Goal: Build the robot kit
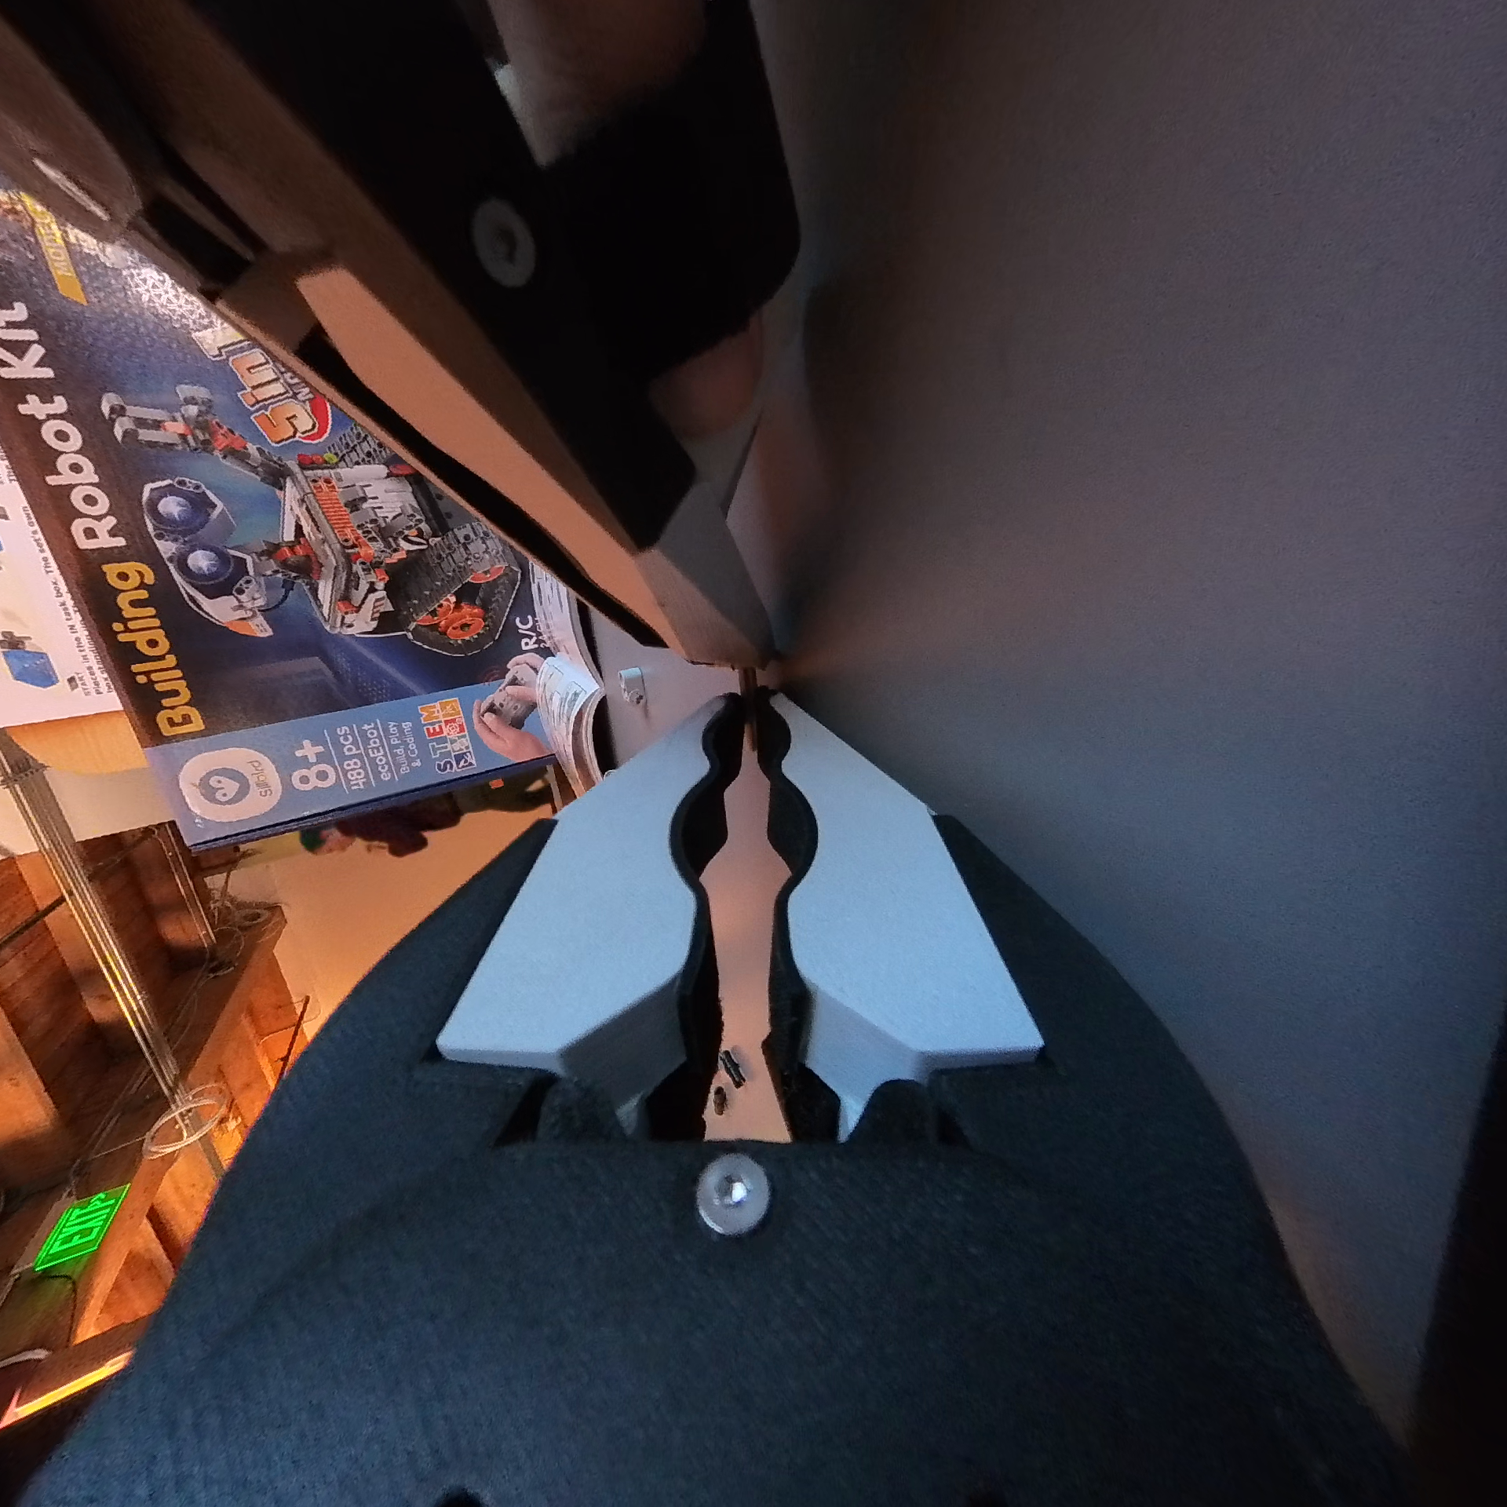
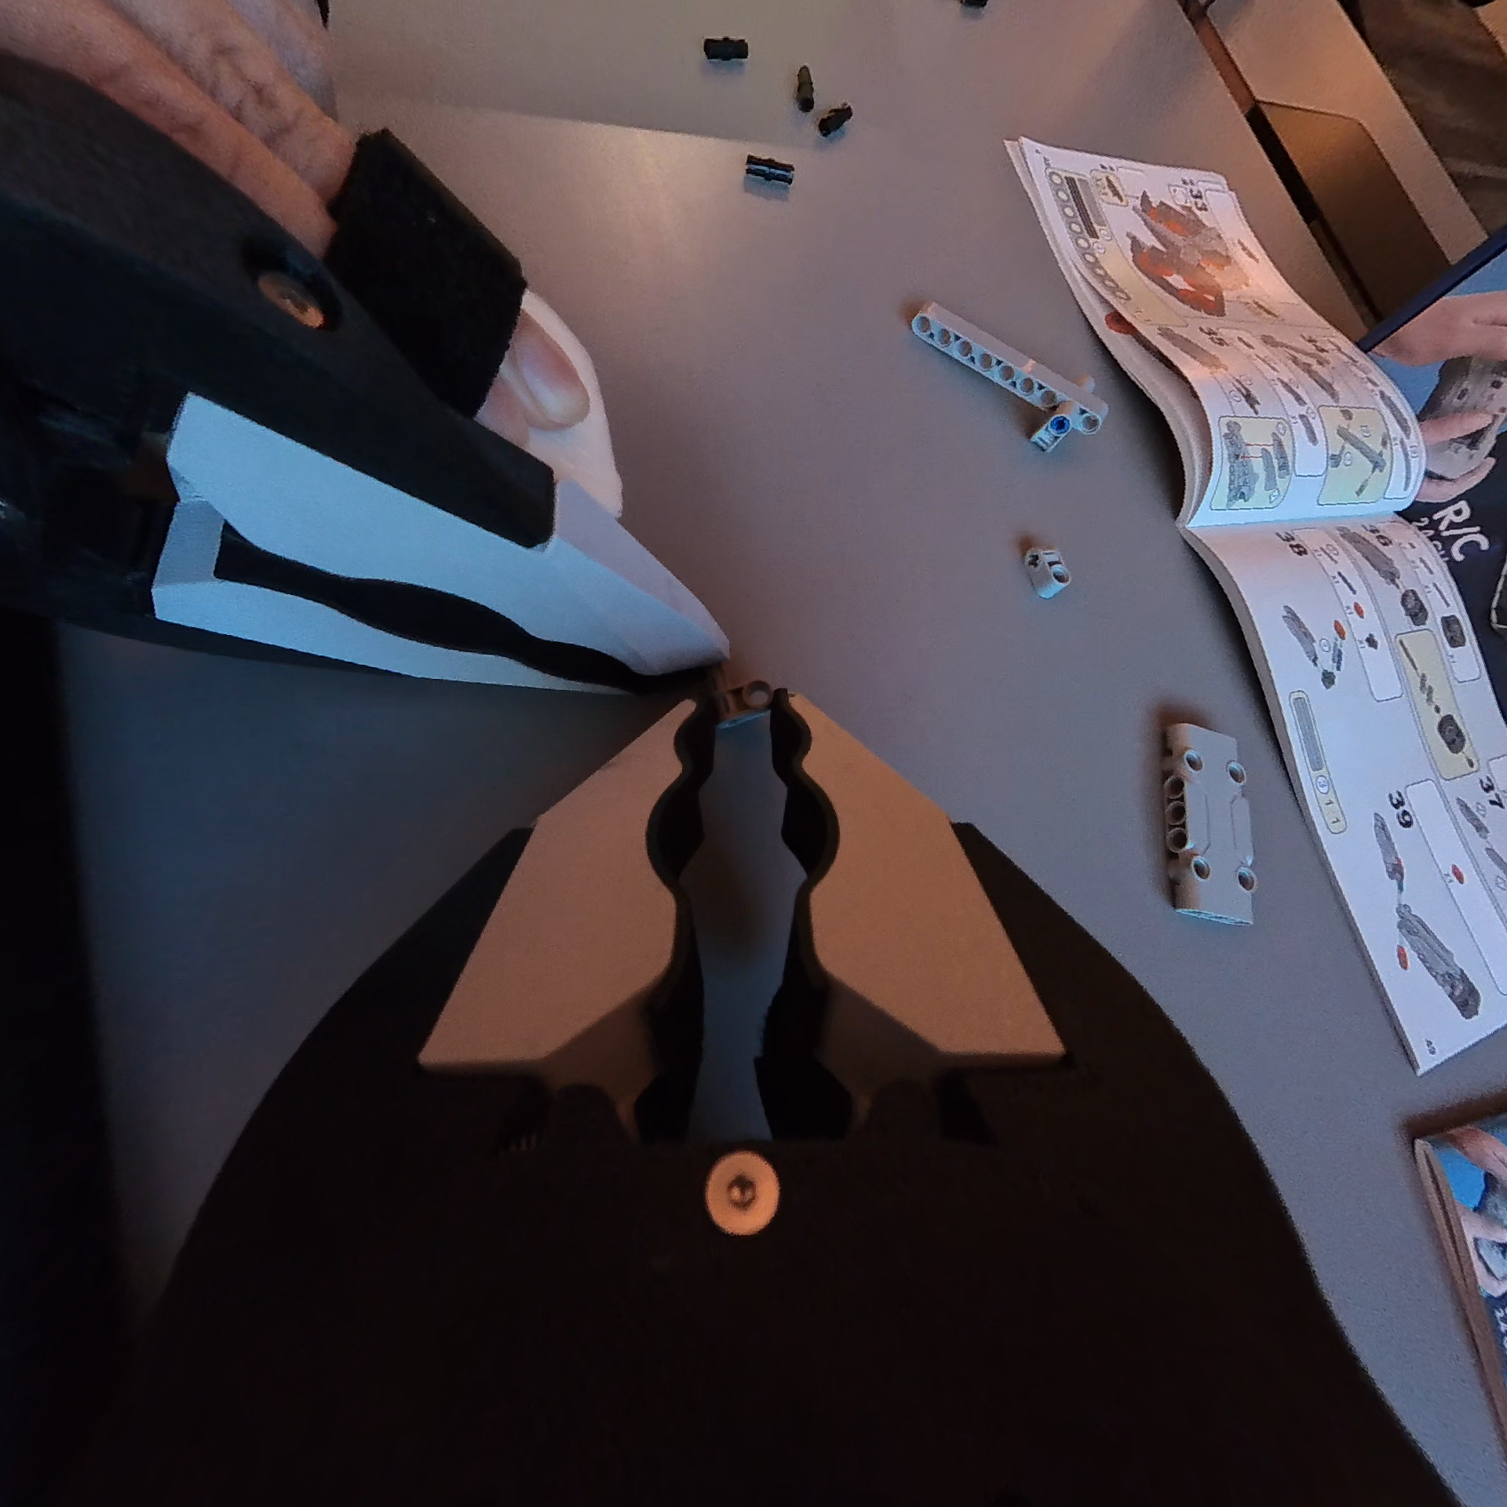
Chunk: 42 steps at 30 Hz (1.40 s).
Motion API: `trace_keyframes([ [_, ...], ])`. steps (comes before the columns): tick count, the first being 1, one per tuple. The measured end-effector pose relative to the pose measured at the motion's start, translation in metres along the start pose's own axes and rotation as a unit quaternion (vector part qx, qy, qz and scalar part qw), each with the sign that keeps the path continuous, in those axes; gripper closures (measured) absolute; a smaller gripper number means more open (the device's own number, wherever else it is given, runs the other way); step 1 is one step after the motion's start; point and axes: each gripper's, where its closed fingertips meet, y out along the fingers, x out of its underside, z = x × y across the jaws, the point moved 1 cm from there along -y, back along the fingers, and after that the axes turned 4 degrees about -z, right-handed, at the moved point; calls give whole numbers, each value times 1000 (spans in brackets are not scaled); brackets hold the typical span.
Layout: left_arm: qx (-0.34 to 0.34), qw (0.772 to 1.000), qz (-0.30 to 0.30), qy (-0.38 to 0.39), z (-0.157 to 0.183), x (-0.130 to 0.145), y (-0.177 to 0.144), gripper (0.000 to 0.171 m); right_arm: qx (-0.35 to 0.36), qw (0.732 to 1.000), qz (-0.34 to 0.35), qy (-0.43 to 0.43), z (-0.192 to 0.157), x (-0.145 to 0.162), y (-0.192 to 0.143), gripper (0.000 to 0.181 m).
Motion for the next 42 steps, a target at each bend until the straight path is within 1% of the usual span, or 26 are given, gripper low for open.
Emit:
trace_keyframes([
  [20,17,1000,9,-21,1,0,0,171,1,1000,5,-28,-1,-5,3,169],
  [22,16,1000,17,-19,0,0,2,170,-3,999,0,-32,1,-3,3,168],
  [23,20,999,28,-30,-1,1,2,170,-8,1000,-2,-24,1,-3,3,168],
  [24,29,997,40,-57,-2,1,2,169,-12,1000,2,-16,2,-4,1,167],
  [26,49,987,47,-148,-13,8,-1,163,-5,1000,13,6,9,-5,-4,167],
  [28,60,969,49,-235,-25,20,-2,150,-7,999,24,40,15,-3,-8,167],
  [31,79,940,72,-324,-37,27,-4,145,-51,988,61,131,17,-8,-13,167],
  [32,88,930,86,-345,-39,26,-5,147,-63,983,73,156,19,-10,-15,167],
  [34,112,909,121,-383,-42,19,-10,164,-74,977,94,177,23,-14,-20,167],
  [35,126,893,142,-408,-44,15,-14,171,-74,977,102,175,24,-15,-23,168],
  [37,163,856,172,-460,-48,13,-18,169,-78,979,121,147,21,-18,-28,167],
  [38,186,835,185,-484,-49,12,-19,162,-72,981,122,134,20,-18,-29,167],
  [39,213,811,201,-507,-49,12,-19,150,-72,982,130,117,18,-21,-32,167],
  [40,243,783,216,-530,-50,10,-20,139,-69,982,142,106,17,-25,-34,167],
  [41,278,750,232,-553,-50,8,-22,136,-67,982,145,100,16,-27,-35,167],
  [42,319,710,256,-573,-51,4,-27,142,-66,983,146,93,15,-29,-35,167],
])
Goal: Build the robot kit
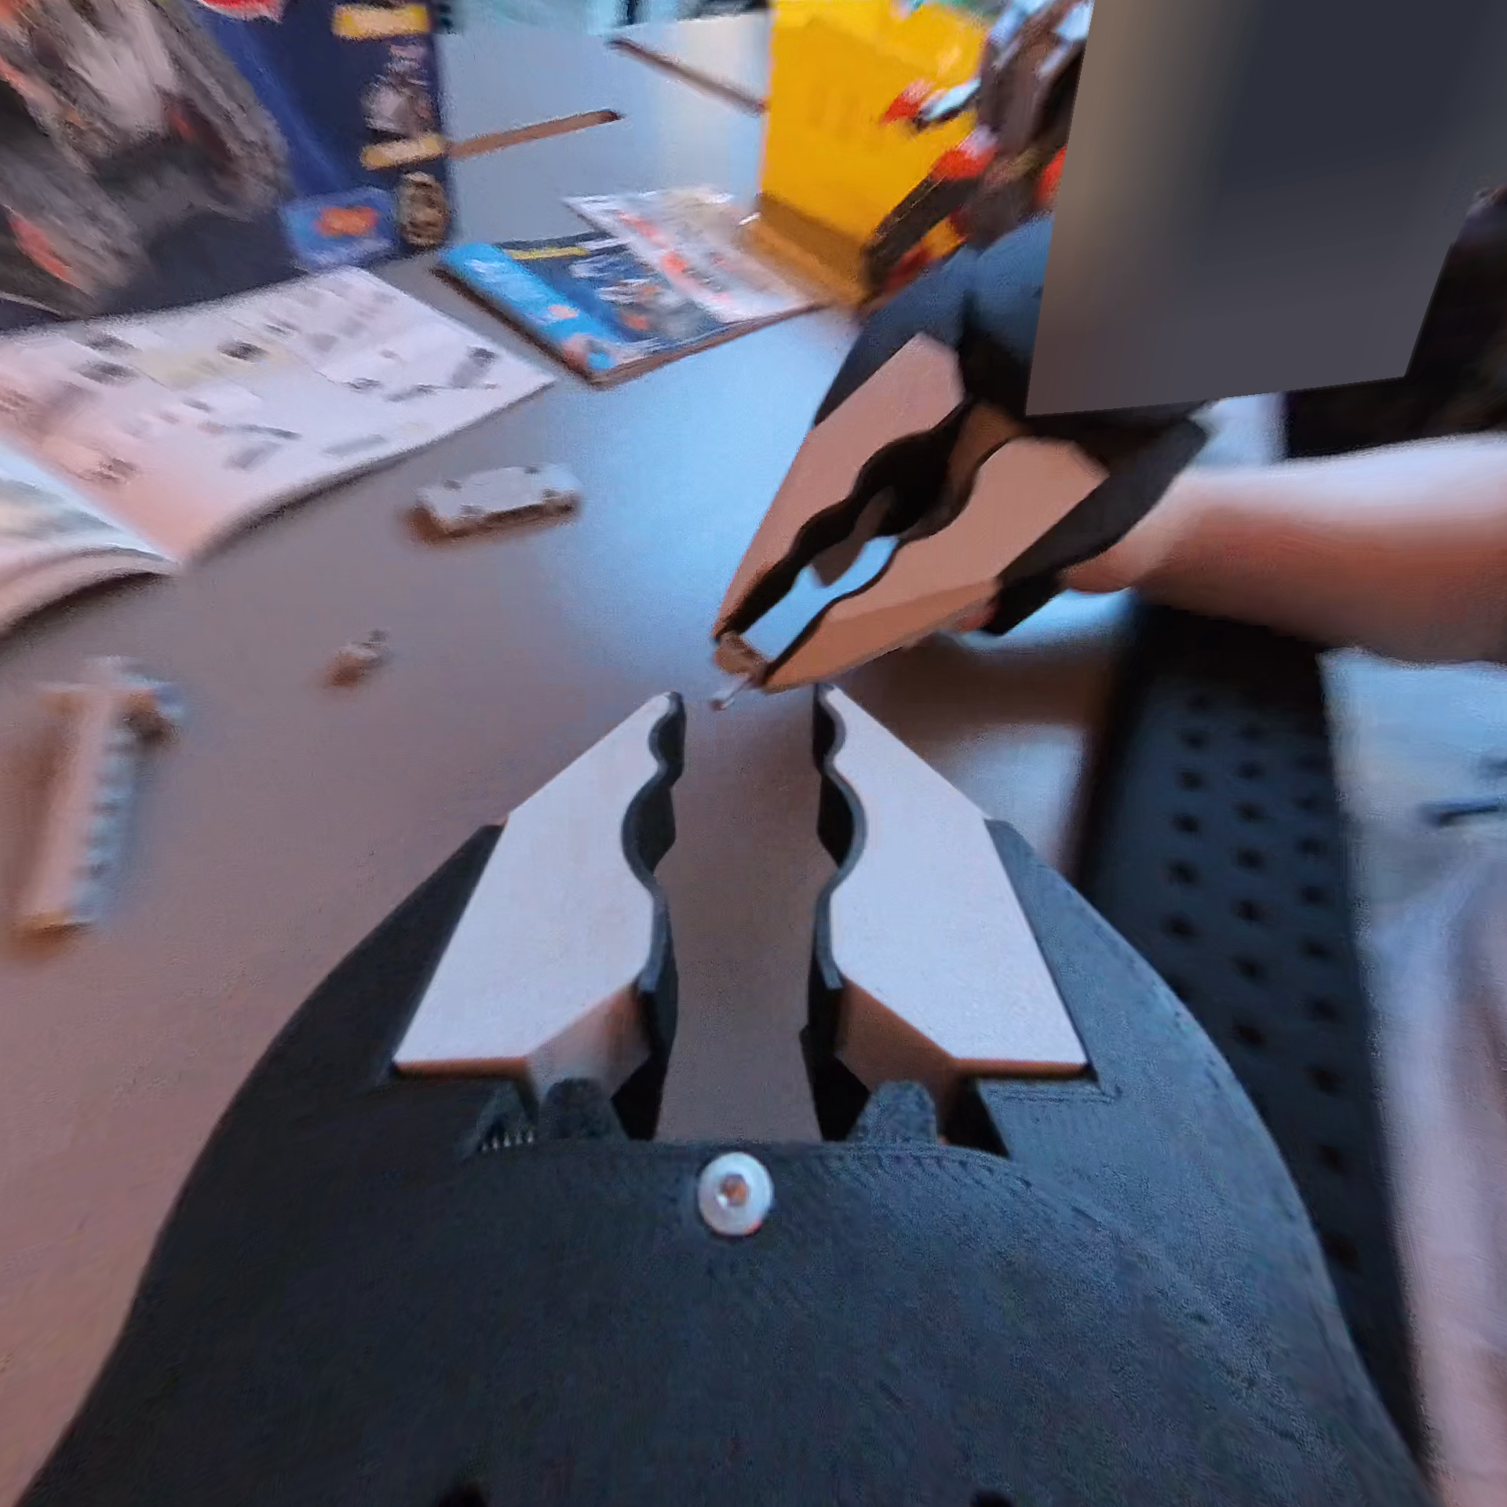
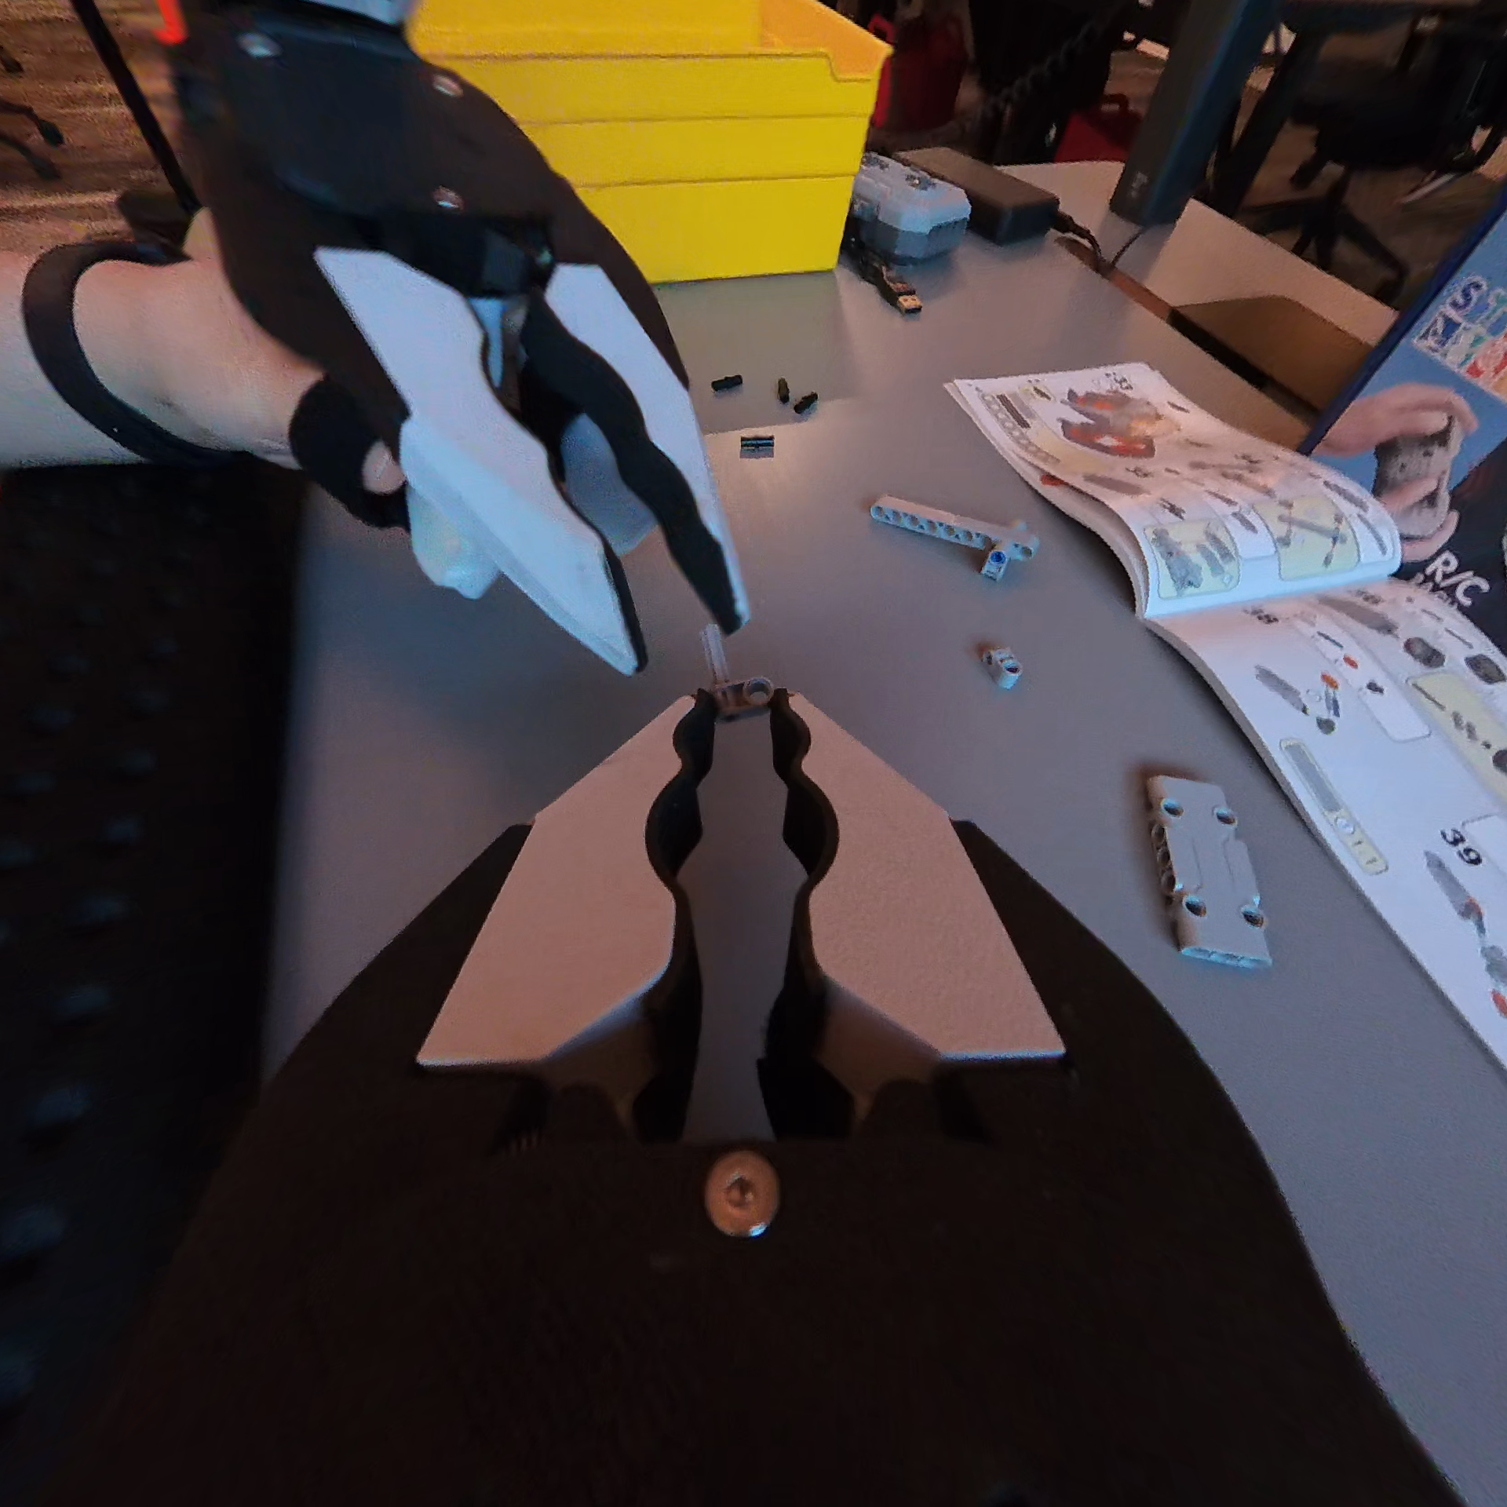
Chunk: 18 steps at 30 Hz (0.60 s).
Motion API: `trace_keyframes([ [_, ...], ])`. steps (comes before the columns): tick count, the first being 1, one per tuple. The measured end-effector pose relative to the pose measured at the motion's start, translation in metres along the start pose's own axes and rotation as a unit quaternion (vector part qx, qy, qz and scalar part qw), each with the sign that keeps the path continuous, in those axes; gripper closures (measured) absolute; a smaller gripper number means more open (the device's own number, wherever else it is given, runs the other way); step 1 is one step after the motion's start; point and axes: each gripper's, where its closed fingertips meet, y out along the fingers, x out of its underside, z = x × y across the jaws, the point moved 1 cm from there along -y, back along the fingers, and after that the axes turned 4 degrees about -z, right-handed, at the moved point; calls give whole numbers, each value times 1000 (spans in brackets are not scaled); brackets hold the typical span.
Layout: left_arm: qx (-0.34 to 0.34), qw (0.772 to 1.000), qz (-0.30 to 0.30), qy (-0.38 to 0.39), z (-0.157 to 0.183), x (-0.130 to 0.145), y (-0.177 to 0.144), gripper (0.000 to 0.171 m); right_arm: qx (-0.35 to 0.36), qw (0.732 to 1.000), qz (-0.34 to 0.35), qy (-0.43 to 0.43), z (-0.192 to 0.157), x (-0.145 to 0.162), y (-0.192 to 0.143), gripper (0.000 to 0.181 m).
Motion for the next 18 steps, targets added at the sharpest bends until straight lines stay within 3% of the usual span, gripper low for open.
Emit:
trace_keyframes([
  [4,104,986,26,-126,2,-5,-4,157,5,999,8,-42,-5,-5,-1,167],
  [10,135,980,9,-148,-1,4,-1,170,15,998,5,-65,-5,-5,0,167],
  [18,168,972,22,-163,1,0,-6,171,13,997,23,-71,-7,-11,-1,168],
])
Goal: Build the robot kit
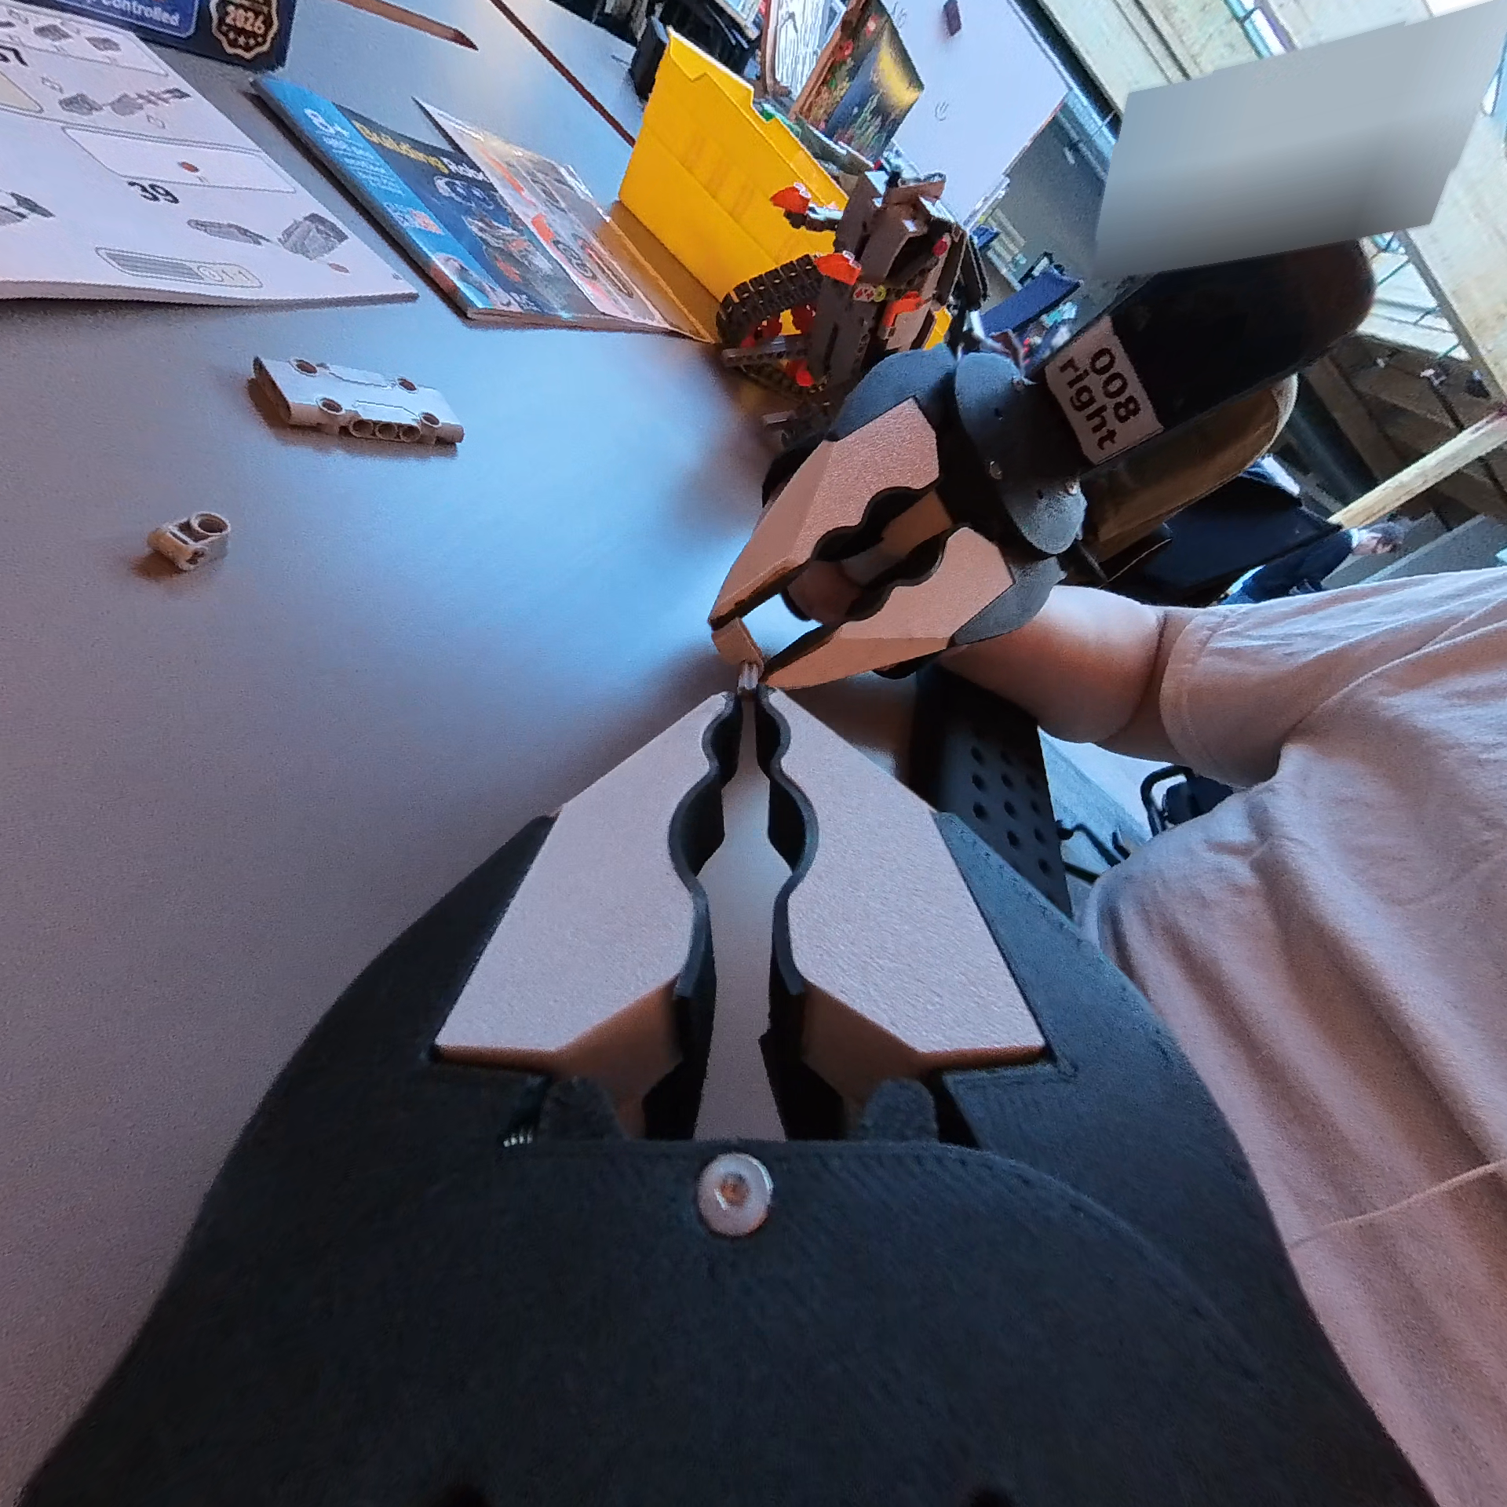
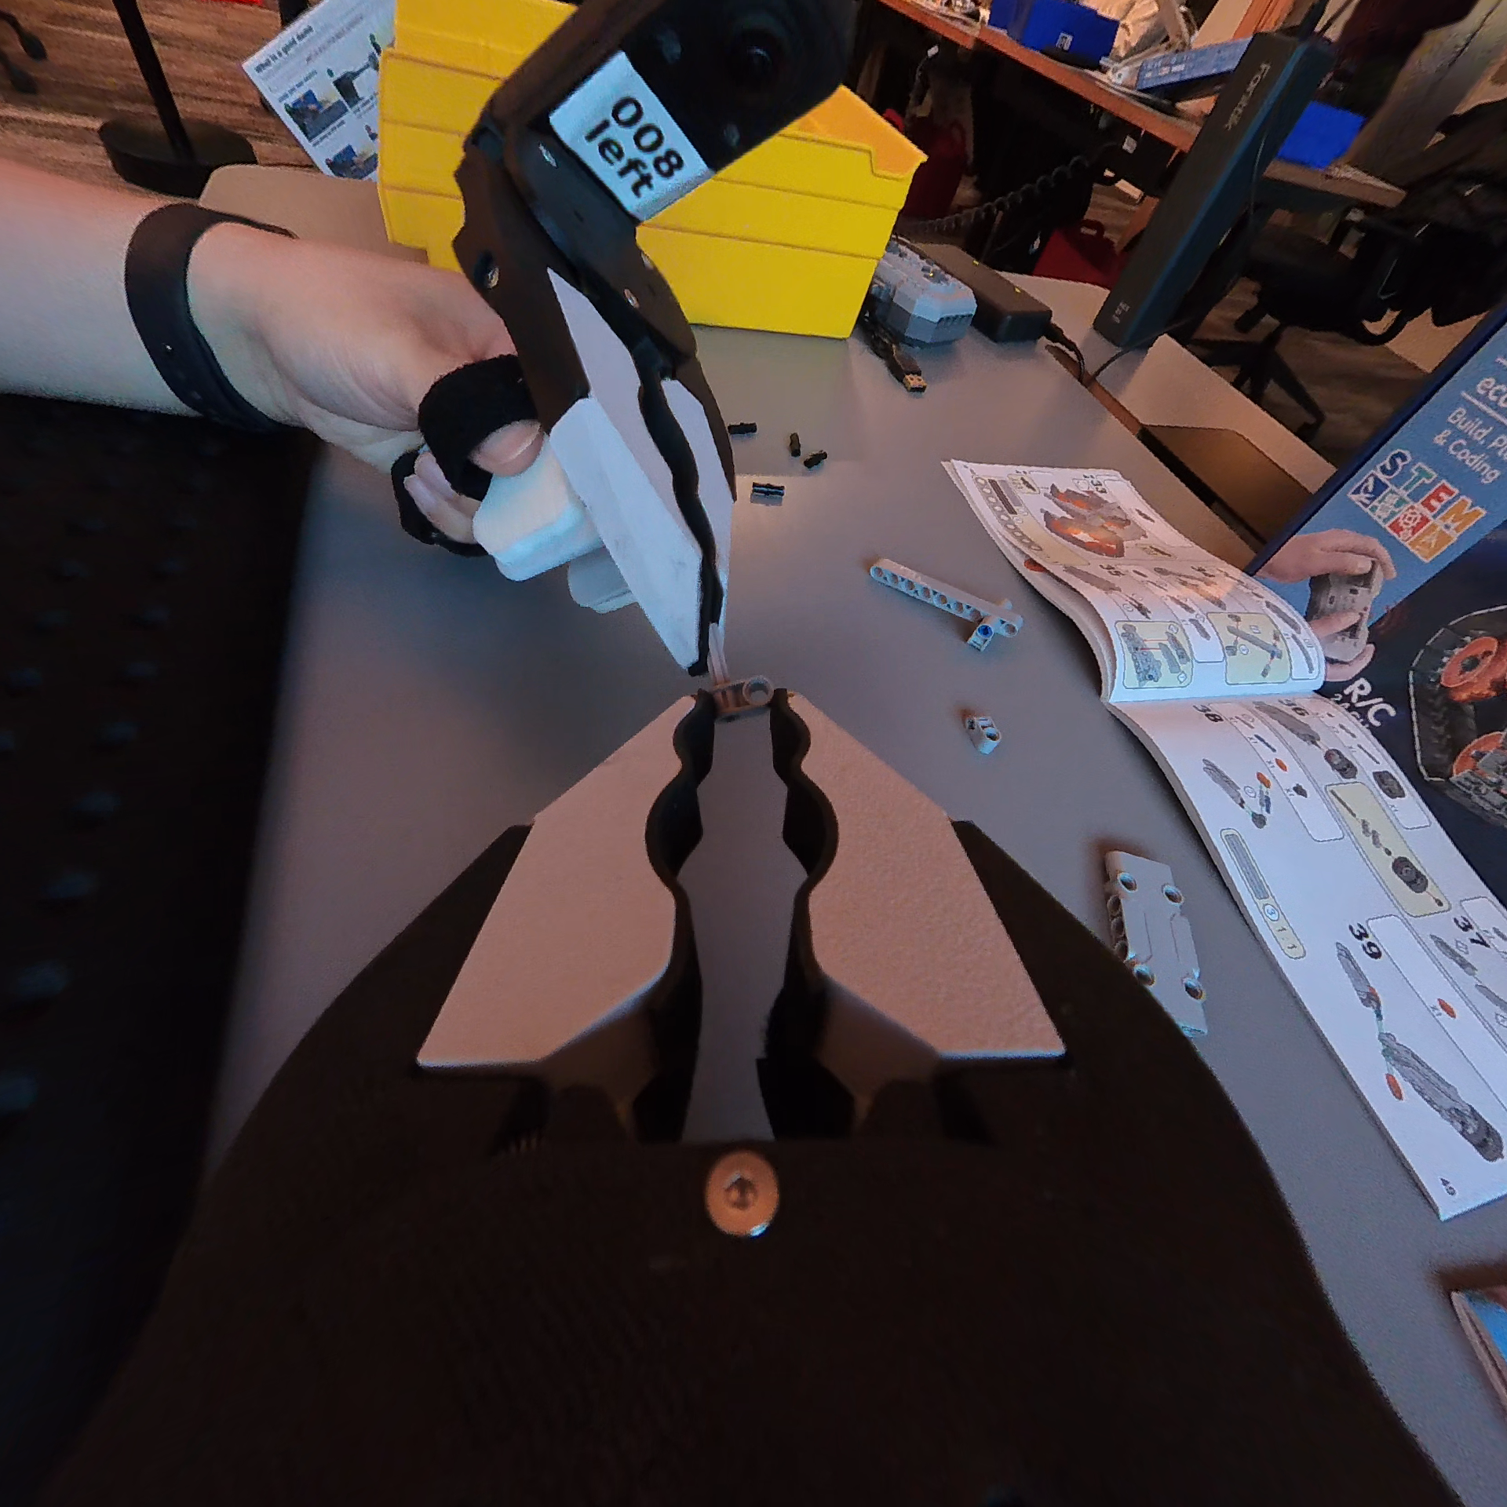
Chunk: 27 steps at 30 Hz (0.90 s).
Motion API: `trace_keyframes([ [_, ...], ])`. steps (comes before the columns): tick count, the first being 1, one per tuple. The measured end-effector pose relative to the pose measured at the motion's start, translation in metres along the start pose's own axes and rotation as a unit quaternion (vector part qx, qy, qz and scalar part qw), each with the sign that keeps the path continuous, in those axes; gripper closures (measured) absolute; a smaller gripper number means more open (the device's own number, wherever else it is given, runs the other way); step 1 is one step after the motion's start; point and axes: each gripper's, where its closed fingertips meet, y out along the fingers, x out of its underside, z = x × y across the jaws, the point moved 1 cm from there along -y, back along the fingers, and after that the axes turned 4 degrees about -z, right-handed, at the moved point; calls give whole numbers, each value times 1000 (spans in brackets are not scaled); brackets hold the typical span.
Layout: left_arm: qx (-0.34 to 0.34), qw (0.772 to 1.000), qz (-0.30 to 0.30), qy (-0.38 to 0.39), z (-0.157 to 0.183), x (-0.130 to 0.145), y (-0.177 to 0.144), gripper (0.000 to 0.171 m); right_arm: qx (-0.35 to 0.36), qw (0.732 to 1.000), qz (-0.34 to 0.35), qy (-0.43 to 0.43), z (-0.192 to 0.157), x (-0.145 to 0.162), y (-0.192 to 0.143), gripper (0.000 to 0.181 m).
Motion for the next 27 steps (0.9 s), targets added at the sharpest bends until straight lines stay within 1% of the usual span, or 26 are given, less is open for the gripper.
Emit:
trace_keyframes([
  [3,13,1000,14,-18,1,-3,0,171,4,1000,4,0,2,-2,-1,168],
  [6,22,999,8,-23,1,-2,0,171,-4,1000,4,4,1,-1,0,168],
  [8,27,999,5,-22,1,-3,-1,171,-17,1000,9,16,1,-1,0,168],
  [12,60,997,13,-55,3,-6,-2,171,-54,997,38,44,2,-4,-2,167],
  [14,74,995,21,-70,4,-9,-2,171,-62,996,48,42,3,-4,-3,165],
  [18,87,992,21,-88,2,-8,-3,171,-83,996,33,32,-1,4,0,153],
  [21,112,988,21,-104,6,-8,-4,171,-82,996,41,8,-3,3,0,153],
  [24,132,984,27,-116,9,-9,-6,171,-84,995,53,5,-4,-1,-1,154],
  [26,140,982,28,-121,9,-9,-7,171,-95,994,52,15,-6,-1,-1,162],
  [27,142,982,26,-122,10,-9,-7,171,-97,994,55,22,-5,-1,-2,162],
])
